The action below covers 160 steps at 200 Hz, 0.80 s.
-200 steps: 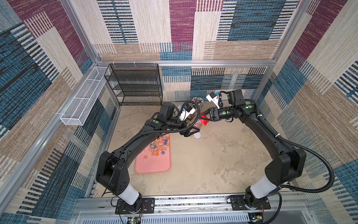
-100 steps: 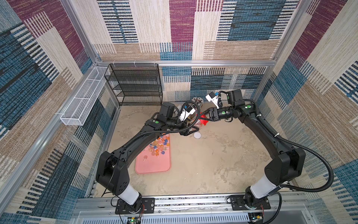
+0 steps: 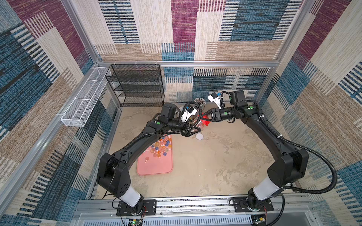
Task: Pour the candies out of the jar
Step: Pick up the jar from the center of the board.
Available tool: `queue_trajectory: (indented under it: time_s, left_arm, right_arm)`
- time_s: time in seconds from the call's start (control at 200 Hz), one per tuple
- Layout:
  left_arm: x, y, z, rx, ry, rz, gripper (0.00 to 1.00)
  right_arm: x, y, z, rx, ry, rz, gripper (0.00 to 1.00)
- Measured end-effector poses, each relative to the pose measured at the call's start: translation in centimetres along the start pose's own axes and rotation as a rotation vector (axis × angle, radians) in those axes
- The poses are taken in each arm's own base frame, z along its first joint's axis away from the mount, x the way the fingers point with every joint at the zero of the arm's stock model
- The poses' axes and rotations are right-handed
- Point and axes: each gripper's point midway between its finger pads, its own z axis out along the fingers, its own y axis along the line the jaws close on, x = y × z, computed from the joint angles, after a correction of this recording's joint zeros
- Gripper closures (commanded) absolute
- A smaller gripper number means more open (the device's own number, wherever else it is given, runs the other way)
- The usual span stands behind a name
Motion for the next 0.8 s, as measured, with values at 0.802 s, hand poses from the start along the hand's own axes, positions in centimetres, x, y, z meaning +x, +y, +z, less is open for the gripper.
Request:
queue_trajectory:
  time_s: [0.802]
  left_arm:
    - [0.8, 1.5, -0.8, -0.128, 0.001, 0.0, 1.0]
  right_arm:
    - [-3.9, 0.1, -1.8, 0.166, -0.19, 0.059, 0.16]
